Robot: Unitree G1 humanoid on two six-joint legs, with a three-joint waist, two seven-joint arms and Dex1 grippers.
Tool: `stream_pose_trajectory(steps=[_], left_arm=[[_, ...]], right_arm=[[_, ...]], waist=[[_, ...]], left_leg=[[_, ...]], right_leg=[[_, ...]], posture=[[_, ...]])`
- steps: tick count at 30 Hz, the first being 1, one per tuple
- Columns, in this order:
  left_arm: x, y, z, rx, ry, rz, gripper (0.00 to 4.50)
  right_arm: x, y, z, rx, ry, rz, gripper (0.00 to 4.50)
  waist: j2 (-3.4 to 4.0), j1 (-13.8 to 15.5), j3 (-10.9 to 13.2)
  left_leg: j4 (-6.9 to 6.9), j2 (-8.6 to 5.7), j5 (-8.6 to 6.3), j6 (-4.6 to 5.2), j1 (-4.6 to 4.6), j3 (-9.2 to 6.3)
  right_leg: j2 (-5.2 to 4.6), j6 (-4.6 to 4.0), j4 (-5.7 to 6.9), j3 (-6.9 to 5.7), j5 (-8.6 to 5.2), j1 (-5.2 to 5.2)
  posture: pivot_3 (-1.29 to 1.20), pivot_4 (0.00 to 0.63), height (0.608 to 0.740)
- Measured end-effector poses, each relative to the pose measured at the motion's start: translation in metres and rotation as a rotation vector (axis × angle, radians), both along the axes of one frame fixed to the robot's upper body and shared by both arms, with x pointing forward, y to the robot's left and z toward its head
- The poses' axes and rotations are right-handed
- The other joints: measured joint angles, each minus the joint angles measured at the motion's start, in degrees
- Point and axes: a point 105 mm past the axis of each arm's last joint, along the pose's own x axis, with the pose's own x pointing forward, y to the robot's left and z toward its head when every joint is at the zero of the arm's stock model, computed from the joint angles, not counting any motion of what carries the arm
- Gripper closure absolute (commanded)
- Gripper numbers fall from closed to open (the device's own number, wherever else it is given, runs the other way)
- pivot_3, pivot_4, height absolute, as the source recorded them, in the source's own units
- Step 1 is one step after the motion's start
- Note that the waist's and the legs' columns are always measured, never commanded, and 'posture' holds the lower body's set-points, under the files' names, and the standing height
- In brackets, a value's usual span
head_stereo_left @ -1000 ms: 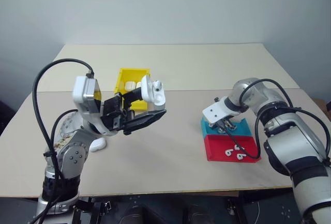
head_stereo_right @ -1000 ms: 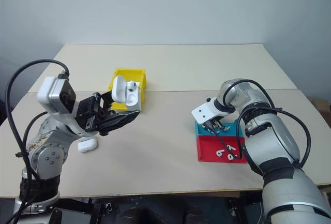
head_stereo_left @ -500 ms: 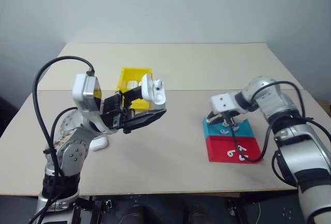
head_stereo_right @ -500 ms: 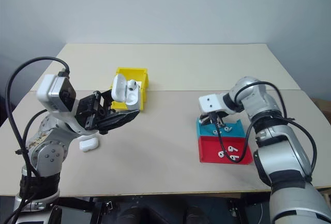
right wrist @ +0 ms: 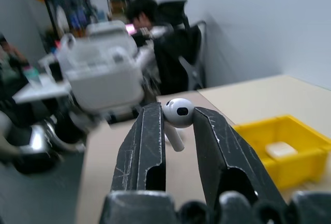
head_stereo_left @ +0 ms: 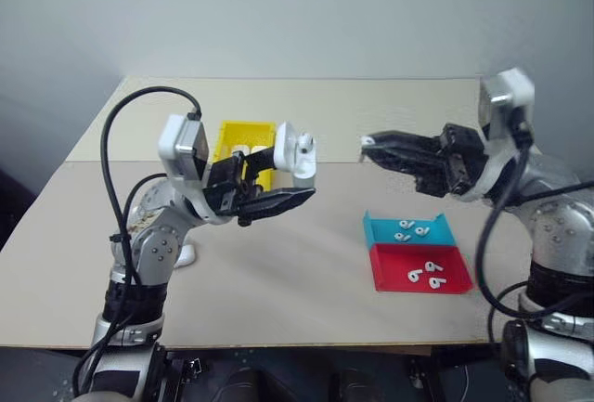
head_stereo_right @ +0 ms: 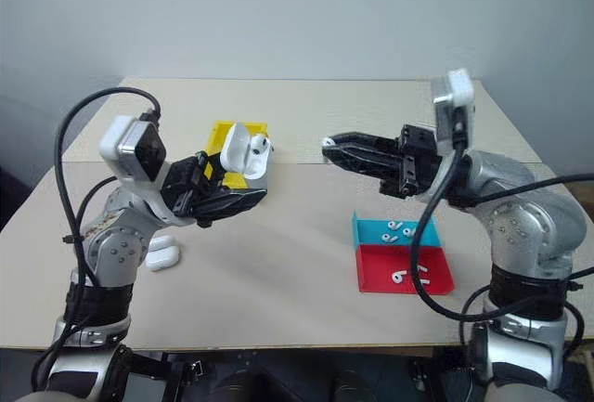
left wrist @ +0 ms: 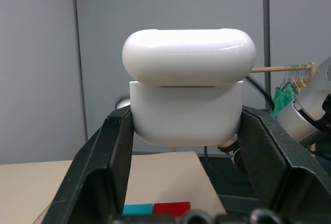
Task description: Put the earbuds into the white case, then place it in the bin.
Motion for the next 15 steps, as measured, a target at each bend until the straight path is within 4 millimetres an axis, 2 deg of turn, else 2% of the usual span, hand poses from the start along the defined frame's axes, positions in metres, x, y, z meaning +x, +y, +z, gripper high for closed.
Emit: stream_pose_trajectory(steps=[7,10,15], left_arm=[[0.004,-0.006,0.002,-0.006,0.006,-0.018,1.75],[0.005,-0.007,0.002,-0.013,0.012,-0.015,1.75],[0.005,-0.007,0.001,-0.006,0.011,-0.009,1.75]], right_arm=[[-0.027,0.015,0.018,0.085,0.026,0.035,3.88],[-0.033,0.025,0.017,0.051,0.019,0.040,3.88],[-0.033,0.037,0.010,0.003,0.037,0.048,3.88]], waist=[[0.00,0.1,0.0],[0.00,0.0,0.0],[0.00,-0.1,0.0]], left_leg=[[0.01,-0.02,-0.07,0.13,-0.04,-0.01],[0.01,-0.02,-0.08,0.13,-0.03,-0.02],[0.01,-0.02,-0.08,0.14,-0.04,-0.03]], right_leg=[[-0.01,0.01,-0.04,0.00,0.00,0.00],[-0.01,0.01,-0.03,0.01,0.00,0.00],[-0.01,0.01,-0.03,0.00,0.00,-0.01]], posture=[[0.00,0.150,0.740],[0.00,0.150,0.740],[0.00,0.150,0.740]])
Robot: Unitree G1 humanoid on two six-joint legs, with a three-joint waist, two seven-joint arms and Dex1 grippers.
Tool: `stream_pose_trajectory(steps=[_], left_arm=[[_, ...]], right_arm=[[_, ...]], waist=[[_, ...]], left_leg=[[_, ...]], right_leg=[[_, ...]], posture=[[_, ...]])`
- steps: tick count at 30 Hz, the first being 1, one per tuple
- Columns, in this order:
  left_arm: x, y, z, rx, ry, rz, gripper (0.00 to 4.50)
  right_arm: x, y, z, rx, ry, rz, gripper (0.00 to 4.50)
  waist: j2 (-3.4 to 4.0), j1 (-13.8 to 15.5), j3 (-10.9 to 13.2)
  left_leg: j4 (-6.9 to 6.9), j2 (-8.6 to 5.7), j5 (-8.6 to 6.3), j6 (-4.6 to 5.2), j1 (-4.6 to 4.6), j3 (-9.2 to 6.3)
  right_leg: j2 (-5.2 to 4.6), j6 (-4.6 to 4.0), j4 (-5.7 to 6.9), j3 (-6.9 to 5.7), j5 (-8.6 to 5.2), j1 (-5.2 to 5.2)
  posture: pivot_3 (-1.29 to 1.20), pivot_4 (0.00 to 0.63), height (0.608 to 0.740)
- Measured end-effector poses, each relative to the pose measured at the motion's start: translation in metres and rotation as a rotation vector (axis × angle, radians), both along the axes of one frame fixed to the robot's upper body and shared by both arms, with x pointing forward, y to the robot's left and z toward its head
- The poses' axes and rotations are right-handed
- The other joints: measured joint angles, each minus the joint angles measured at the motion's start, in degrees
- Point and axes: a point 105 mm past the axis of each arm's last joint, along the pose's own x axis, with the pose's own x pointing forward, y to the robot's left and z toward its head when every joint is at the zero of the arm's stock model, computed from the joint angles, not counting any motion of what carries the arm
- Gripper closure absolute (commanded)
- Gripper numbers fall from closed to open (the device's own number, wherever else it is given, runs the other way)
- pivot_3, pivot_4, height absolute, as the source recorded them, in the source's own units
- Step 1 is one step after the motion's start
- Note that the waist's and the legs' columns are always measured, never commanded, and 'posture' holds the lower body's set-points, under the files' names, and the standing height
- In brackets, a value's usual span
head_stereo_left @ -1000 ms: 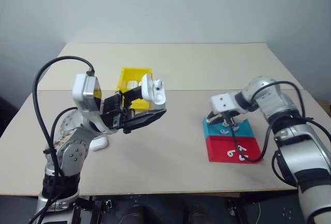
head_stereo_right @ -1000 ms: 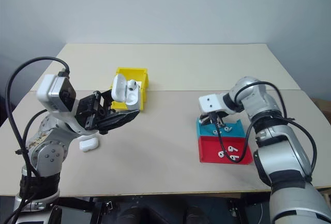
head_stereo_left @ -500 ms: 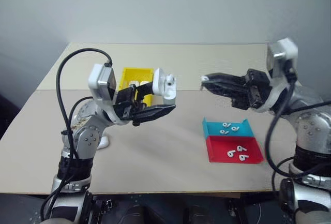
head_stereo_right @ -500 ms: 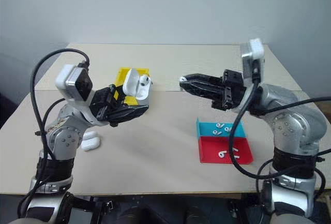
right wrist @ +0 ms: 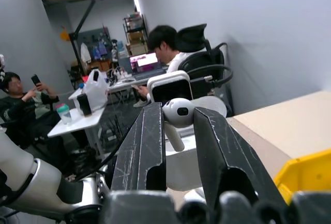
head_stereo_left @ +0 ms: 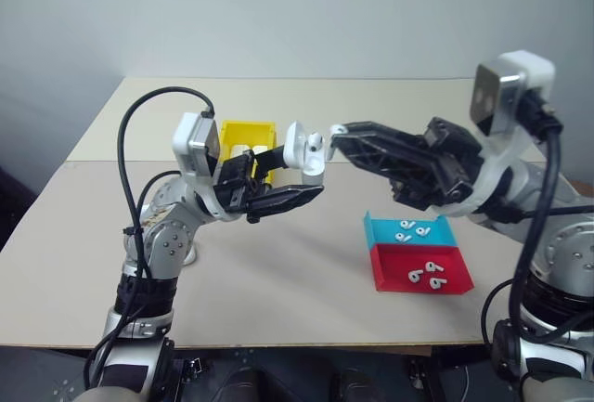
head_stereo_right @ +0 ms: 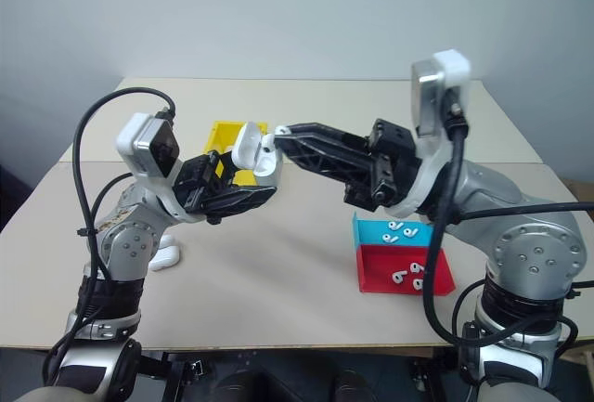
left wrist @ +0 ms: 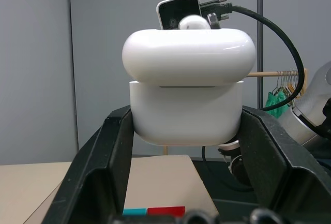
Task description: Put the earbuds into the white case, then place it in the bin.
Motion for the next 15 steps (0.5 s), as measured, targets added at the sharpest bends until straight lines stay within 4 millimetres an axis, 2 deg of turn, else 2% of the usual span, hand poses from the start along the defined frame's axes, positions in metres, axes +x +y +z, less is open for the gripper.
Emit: stream_pose_trajectory(steps=[13,15], left_arm=[[0.0016,0.0005,-0.0036,0.010,0.008,0.017,1.75],[0.0020,0.0007,-0.0047,0.013,0.011,0.021,1.75]], right_arm=[[0.0039,0.0106,-0.0067,-0.086,-0.016,-0.008,3.88],[0.0052,0.0109,-0.0080,-0.105,-0.023,-0.009,3.16]], waist=[[0.00,0.1,0.0],[0.00,0.1,0.0]], left_leg=[[0.00,0.00,-0.01,0.01,-0.02,-0.01],[0.00,0.00,-0.01,0.01,-0.02,-0.01]], right_leg=[[0.00,0.00,-0.02,-0.01,0.00,-0.02],[0.00,0.00,-0.02,-0.01,0.00,-0.02]], posture=[[0.00,0.150,0.740],[0.00,0.150,0.740]])
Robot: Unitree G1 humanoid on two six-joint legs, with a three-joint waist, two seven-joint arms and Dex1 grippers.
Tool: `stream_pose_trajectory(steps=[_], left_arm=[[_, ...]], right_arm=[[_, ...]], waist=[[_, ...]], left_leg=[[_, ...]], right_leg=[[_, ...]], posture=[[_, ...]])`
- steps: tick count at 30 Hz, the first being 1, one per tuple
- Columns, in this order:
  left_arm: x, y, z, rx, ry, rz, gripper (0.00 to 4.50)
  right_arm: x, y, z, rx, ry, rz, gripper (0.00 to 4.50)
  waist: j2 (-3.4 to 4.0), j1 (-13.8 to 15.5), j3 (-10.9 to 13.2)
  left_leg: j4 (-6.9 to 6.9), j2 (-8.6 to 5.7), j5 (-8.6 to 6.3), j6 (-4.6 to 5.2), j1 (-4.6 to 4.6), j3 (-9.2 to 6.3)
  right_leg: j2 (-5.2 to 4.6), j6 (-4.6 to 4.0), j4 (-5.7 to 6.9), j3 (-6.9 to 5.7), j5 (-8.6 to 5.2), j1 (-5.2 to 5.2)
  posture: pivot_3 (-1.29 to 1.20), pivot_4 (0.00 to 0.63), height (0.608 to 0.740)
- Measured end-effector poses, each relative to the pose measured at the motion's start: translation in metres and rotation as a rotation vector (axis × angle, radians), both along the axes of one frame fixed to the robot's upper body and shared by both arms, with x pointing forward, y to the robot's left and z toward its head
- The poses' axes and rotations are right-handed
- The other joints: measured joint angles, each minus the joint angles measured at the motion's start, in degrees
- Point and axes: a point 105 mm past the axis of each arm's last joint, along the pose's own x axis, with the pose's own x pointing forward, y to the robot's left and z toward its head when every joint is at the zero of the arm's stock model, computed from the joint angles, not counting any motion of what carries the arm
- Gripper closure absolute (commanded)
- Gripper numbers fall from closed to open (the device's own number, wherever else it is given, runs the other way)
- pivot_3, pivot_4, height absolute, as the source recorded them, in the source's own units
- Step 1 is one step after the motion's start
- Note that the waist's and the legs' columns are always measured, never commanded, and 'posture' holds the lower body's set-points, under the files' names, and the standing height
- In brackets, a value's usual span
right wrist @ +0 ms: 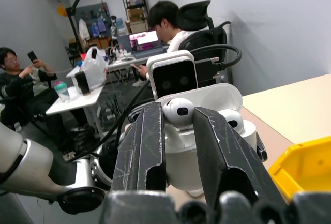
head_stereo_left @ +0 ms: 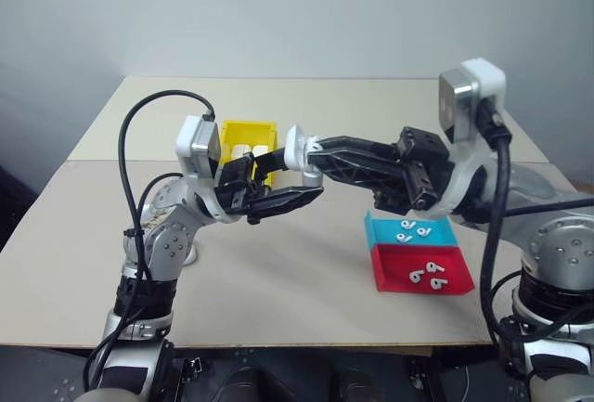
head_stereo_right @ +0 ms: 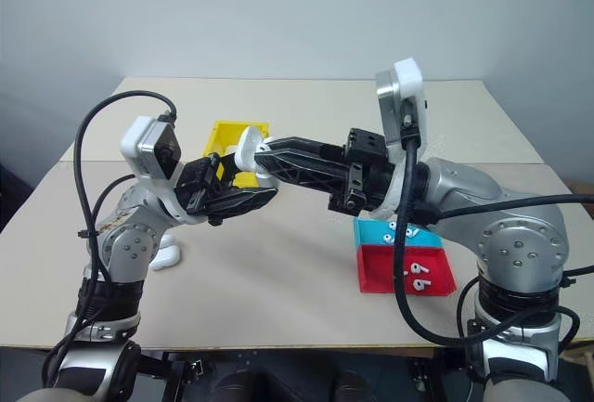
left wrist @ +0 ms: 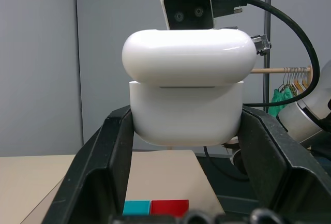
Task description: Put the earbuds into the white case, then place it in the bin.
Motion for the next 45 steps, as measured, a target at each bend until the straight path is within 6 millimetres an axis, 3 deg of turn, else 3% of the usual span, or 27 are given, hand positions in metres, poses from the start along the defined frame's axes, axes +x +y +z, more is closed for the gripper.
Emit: stream_pose_trajectory(steps=[6,14,17,21,25,34,37,42,45], left_arm=[[0.001,0.000,-0.002,0.007,0.002,0.009,1.75],[0.002,-0.002,-0.001,-0.007,-0.005,0.019,1.75],[0.004,-0.003,-0.002,0.001,-0.013,0.041,1.75],[0.011,-0.006,-0.010,0.011,0.005,0.071,1.75],[0.024,-0.012,-0.027,0.056,0.051,0.108,1.75],[0.036,-0.027,-0.047,0.172,-0.032,0.119,1.75],[0.036,-0.030,-0.049,0.172,-0.034,0.110,1.75],[0.037,-0.031,-0.051,0.186,-0.043,0.128,1.75],[0.038,-0.026,-0.052,0.176,-0.034,0.174,1.75]], right_arm=[[-0.008,-0.007,-0.002,-0.085,-0.035,0.014,1.28],[-0.014,-0.017,-0.006,-0.119,-0.049,0.040,1.28],[-0.014,-0.021,-0.006,-0.137,-0.056,0.044,1.76],[0.005,-0.029,0.007,-0.139,-0.106,-0.044,3.09],[0.022,-0.024,0.017,-0.232,-0.203,-0.107,4.47],[0.032,0.009,0.011,-0.511,-0.369,-0.007,4.47],[0.034,0.017,-0.001,-0.640,-0.408,0.029,4.47],[0.037,0.017,-0.013,-0.730,-0.463,0.055,4.47],[0.042,0.005,-0.020,-0.780,-0.483,0.034,4.47]], waist=[[0.00,0.1,0.0],[-0.01,0.1,0.0],[-0.01,0.0,0.0],[-0.01,0.0,0.0],[0.00,-0.1,0.0],[0.00,0.1,0.0],[0.00,0.0,0.0],[0.00,0.0,0.0],[-0.01,0.1,0.0]], left_leg=[[0.01,0.00,-0.01,0.02,-0.03,-0.03],[0.01,0.00,-0.02,0.02,-0.03,-0.04],[0.01,0.00,-0.02,0.02,-0.02,-0.04],[0.04,0.00,-0.02,0.03,-0.02,-0.03],[0.00,0.00,-0.01,0.03,-0.03,0.01],[0.03,0.01,-0.02,0.04,-0.11,0.06],[0.05,0.02,-0.03,0.05,-0.12,0.06],[0.06,0.01,-0.03,0.05,-0.12,0.06],[0.07,0.02,-0.03,0.05,-0.12,0.07]], right_leg=[[0.00,0.00,-0.04,-0.02,0.00,0.01],[0.00,0.00,-0.04,-0.02,0.00,0.00],[0.00,0.00,-0.03,-0.02,0.00,0.01],[0.01,0.01,-0.03,-0.02,0.00,0.01],[0.01,0.01,-0.03,-0.01,0.00,-0.06],[0.00,0.00,-0.04,-0.01,0.00,-0.12],[0.00,0.00,-0.03,0.00,0.00,-0.14],[0.00,0.01,-0.01,-0.01,0.00,-0.14],[-0.01,0.01,-0.04,-0.01,0.00,-0.11]], posture=[[0.00,0.150,0.740],[0.00,0.150,0.740],[0.00,0.150,0.740],[0.00,0.150,0.740],[0.00,0.150,0.740],[0.00,0.150,0.740],[0.00,0.150,0.740],[0.00,0.150,0.740],[0.00,0.150,0.740]])
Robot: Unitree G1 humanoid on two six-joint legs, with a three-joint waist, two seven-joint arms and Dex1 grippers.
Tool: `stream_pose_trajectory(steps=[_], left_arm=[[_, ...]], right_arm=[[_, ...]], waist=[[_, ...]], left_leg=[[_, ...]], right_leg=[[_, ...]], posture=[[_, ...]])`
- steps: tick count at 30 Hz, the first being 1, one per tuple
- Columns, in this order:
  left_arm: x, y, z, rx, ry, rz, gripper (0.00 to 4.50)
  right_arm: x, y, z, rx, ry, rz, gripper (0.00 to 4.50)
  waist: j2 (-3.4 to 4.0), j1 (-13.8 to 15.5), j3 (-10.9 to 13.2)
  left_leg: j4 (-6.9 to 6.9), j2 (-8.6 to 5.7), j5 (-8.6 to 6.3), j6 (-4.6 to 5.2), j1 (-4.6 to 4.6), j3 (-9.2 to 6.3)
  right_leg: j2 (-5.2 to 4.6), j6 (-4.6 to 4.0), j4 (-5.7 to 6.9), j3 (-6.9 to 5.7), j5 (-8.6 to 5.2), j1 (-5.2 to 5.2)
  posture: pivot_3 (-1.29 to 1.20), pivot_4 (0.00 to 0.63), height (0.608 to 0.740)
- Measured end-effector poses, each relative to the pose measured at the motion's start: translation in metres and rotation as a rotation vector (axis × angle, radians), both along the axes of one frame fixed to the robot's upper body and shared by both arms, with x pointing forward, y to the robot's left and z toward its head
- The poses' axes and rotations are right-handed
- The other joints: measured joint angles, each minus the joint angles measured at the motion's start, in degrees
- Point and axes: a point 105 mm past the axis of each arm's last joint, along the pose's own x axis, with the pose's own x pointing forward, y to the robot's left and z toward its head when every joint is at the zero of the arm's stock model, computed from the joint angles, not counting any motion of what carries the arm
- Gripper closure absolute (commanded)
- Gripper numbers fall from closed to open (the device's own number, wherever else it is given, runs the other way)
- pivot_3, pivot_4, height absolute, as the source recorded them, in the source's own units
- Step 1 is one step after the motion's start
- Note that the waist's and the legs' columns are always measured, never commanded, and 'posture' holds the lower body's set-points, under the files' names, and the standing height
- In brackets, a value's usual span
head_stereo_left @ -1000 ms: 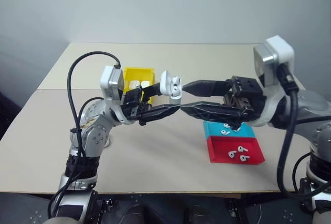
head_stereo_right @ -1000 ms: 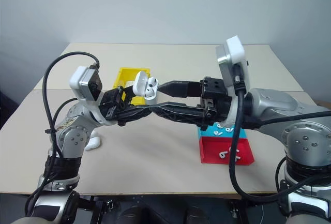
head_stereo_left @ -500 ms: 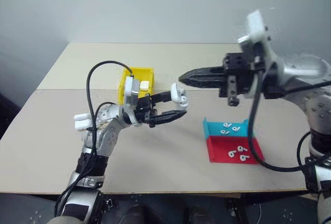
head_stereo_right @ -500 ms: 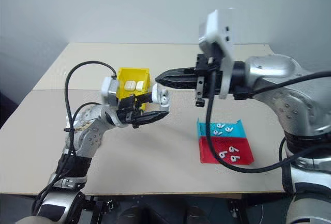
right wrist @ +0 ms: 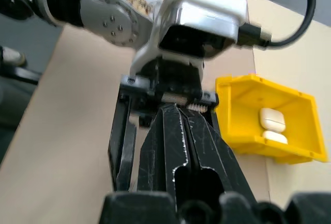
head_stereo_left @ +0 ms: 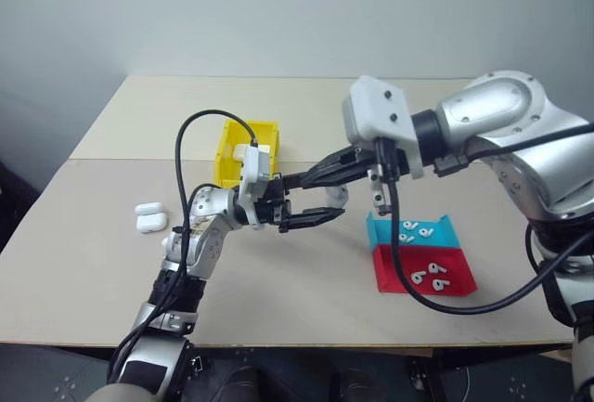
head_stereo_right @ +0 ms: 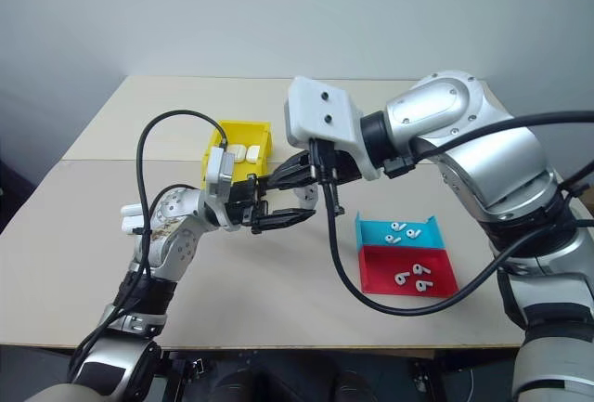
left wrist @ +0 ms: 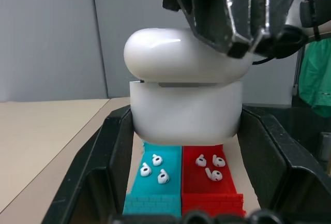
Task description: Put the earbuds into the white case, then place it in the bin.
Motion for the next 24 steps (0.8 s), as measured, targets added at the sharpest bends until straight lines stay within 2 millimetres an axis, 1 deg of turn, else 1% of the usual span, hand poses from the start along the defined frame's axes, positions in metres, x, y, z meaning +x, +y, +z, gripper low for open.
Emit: stream_pose_trajectory(steps=[2,5,8,11,12,13,15,17,18,20,22,23,24], left_arm=[[0.001,0.006,-0.003,0.010,0.020,0.035,1.75],[-0.001,0.013,0.000,0.008,0.007,0.066,1.75],[-0.001,0.022,0.012,-0.036,-0.022,0.125,1.75],[0.010,0.028,0.030,-0.116,-0.047,0.292,1.75],[0.017,0.031,0.032,-0.133,-0.038,0.374,1.75],[0.028,0.036,0.033,-0.128,-0.029,0.482,1.75],[0.049,0.049,0.033,-0.082,-0.039,0.681,1.75],[0.073,0.066,0.040,-0.049,-0.035,0.875,1.75],[0.084,0.073,0.044,-0.053,-0.019,0.953,1.75],[0.106,0.082,0.048,-0.041,0.027,1.094,1.75],[0.128,0.093,0.038,0.027,0.098,1.228,1.75],[0.134,0.096,0.029,0.065,0.129,1.269,1.75],[0.141,0.098,0.015,0.113,0.165,1.306,1.75]], right_arm=[[0.002,-0.006,-0.002,0.007,-0.003,-0.014,4.47],[0.005,-0.014,0.004,0.049,-0.018,-0.048,4.47],[0.011,-0.020,0.014,0.167,-0.009,-0.107,4.47],[0.021,-0.027,0.034,0.373,0.008,-0.192,4.47],[0.024,-0.032,0.037,0.420,0.009,-0.226,4.47],[0.027,-0.038,0.036,0.454,0.011,-0.265,4.47],[0.033,-0.048,0.022,0.487,0.032,-0.348,4.47],[0.040,-0.052,0.003,0.501,0.085,-0.431,4.47],[0.042,-0.052,-0.004,0.510,0.106,-0.459,4.47],[0.043,-0.050,-0.009,0.528,0.112,-0.497,4.47],[0.039,-0.042,-0.012,0.546,0.118,-0.493,4.47],[0.038,-0.039,-0.013,0.551,0.124,-0.491,4.47],[0.038,-0.039,-0.013,0.554,0.126,-0.496,4.47]], waist=[[0.00,0.0,0.0],[0.00,-0.1,0.0],[0.00,-0.2,0.0],[0.00,0.0,0.0],[0.00,0.2,0.0],[0.00,0.4,0.0],[-0.01,0.7,0.0],[-0.01,0.6,0.0],[-0.01,0.6,0.0],[-0.01,0.5,0.0],[-0.01,0.3,0.0],[-0.01,0.1,0.0],[-0.01,0.0,0.0]], left_leg=[[0.00,0.00,0.00,0.00,0.00,0.01],[0.00,0.02,0.00,0.00,0.01,0.00],[0.02,0.02,0.00,-0.01,0.03,0.01],[0.00,0.01,0.01,-0.01,0.05,-0.02],[0.00,0.01,0.01,-0.01,0.04,-0.05],[0.00,-0.01,0.00,-0.01,0.04,-0.06],[0.01,-0.05,0.00,0.00,0.03,-0.03],[0.01,-0.06,0.01,0.00,0.02,-0.03],[0.01,-0.06,0.01,0.00,0.02,-0.04],[-0.02,-0.07,0.01,0.00,0.02,-0.06],[-0.03,-0.08,0.01,0.00,0.02,-0.04],[-0.03,-0.08,0.01,0.00,0.01,-0.03],[-0.03,-0.09,0.01,-0.01,0.01,-0.02]], right_leg=[[-0.02,0.00,0.05,0.01,0.00,-0.04],[0.00,0.00,0.06,0.00,0.00,-0.04],[-0.01,-0.01,0.06,0.00,0.01,-0.01],[-0.01,-0.01,0.08,0.00,0.01,0.03],[-0.02,-0.01,0.04,-0.05,0.01,0.07],[-0.04,0.00,0.00,-0.07,0.01,0.09],[-0.07,0.03,0.00,-0.06,0.03,0.08],[-0.07,0.03,0.05,-0.05,0.03,0.05],[-0.07,0.03,0.06,-0.05,0.03,0.03],[-0.07,0.04,0.05,-0.06,0.03,0.03],[-0.06,0.04,0.03,-0.05,0.03,0.02],[-0.06,0.05,0.01,-0.06,0.03,0.04],[-0.07,0.05,0.01,-0.05,0.03,0.03]], posture=[[0.00,0.150,0.740],[0.00,0.150,0.740],[0.00,0.150,0.740],[0.00,0.150,0.740],[0.00,0.150,0.740],[0.00,0.150,0.740],[0.00,0.150,0.740],[0.00,0.150,0.740],[0.00,0.150,0.740],[0.00,0.150,0.740],[0.00,0.150,0.740],[0.00,0.150,0.740],[0.00,0.150,0.740]])
